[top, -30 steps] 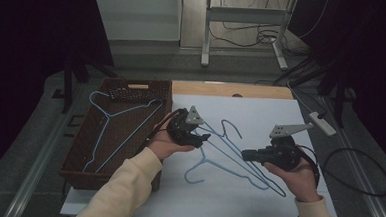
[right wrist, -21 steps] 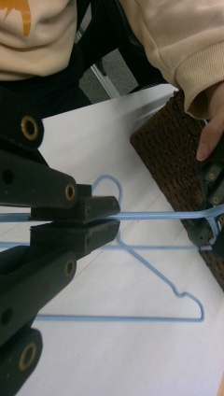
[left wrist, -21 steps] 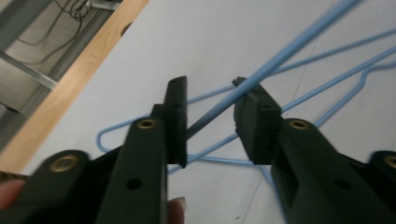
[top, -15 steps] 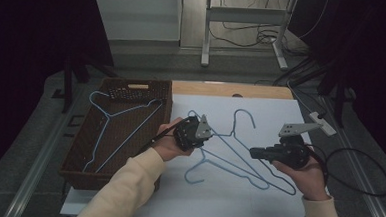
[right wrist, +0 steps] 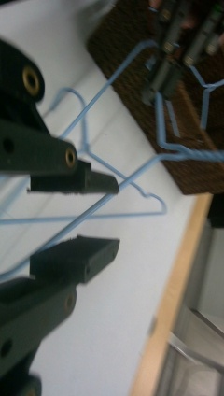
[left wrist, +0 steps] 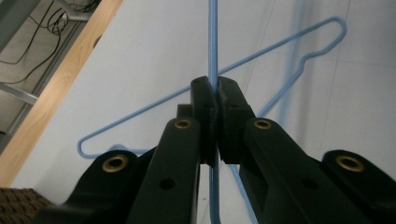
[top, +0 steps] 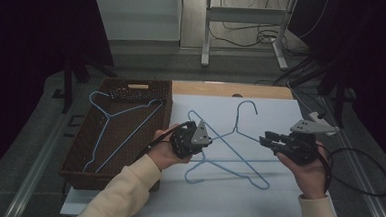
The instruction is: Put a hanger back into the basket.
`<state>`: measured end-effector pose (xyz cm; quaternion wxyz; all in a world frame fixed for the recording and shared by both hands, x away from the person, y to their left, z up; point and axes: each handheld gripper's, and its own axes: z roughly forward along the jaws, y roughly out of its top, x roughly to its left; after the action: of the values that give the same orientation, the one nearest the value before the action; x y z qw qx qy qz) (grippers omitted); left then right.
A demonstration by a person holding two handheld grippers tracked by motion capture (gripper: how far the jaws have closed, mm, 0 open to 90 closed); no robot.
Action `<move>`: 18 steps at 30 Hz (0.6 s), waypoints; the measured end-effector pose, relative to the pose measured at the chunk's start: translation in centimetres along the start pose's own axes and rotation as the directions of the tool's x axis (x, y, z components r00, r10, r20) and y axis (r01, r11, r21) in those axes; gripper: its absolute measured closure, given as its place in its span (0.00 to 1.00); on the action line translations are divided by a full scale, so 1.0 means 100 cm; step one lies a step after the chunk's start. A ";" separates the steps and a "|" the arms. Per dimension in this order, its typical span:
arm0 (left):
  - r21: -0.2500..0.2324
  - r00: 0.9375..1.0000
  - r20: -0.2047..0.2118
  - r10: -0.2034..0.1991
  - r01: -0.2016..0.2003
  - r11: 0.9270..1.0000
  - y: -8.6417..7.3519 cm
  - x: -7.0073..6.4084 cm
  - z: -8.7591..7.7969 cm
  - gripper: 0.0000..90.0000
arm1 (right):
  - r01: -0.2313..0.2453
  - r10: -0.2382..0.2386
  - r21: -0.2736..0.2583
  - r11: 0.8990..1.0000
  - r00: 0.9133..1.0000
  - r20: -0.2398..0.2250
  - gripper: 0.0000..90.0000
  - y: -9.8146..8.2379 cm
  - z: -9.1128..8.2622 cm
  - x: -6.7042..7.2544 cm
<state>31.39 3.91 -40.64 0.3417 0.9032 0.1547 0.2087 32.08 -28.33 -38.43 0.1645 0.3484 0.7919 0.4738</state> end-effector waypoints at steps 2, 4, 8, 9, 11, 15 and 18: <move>-0.005 1.000 -0.001 -0.021 0.021 1.000 -0.001 0.000 -0.002 0.97 | -0.024 0.023 -0.038 0.999 1.000 -0.017 0.68 0.001 -0.004 -0.001; -0.024 0.998 0.004 -0.068 0.068 0.997 -0.004 0.001 -0.008 0.97 | -0.029 0.028 -0.058 0.998 0.999 -0.016 0.65 0.001 -0.006 -0.001; -0.044 0.994 0.004 -0.111 0.111 0.993 -0.006 0.003 -0.014 0.97 | -0.032 0.033 -0.088 0.996 0.999 0.010 0.57 0.000 -0.009 -0.003; -0.054 0.992 0.009 -0.128 0.128 0.990 -0.007 0.004 -0.017 0.97 | -0.042 0.043 -0.104 0.994 0.999 0.010 0.55 -0.002 -0.011 -0.005; -0.081 0.985 0.012 -0.172 0.173 0.982 -0.010 0.006 -0.024 0.97 | -0.058 0.059 -0.110 0.992 0.998 0.005 0.53 -0.004 -0.011 -0.008; -0.101 0.979 0.012 -0.205 0.205 0.974 -0.015 0.007 -0.031 0.97 | -0.055 0.056 -0.110 0.992 0.998 0.004 0.49 -0.008 -0.011 -0.010; -0.128 0.972 0.011 -0.234 0.233 0.964 -0.020 0.011 -0.040 0.97 | -0.040 0.041 -0.111 0.993 0.999 0.006 0.45 -0.011 -0.009 -0.010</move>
<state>30.12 7.97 -38.98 0.4210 0.8543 0.2470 0.1786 31.82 -29.94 -39.04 0.1772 0.3567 0.7564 0.5189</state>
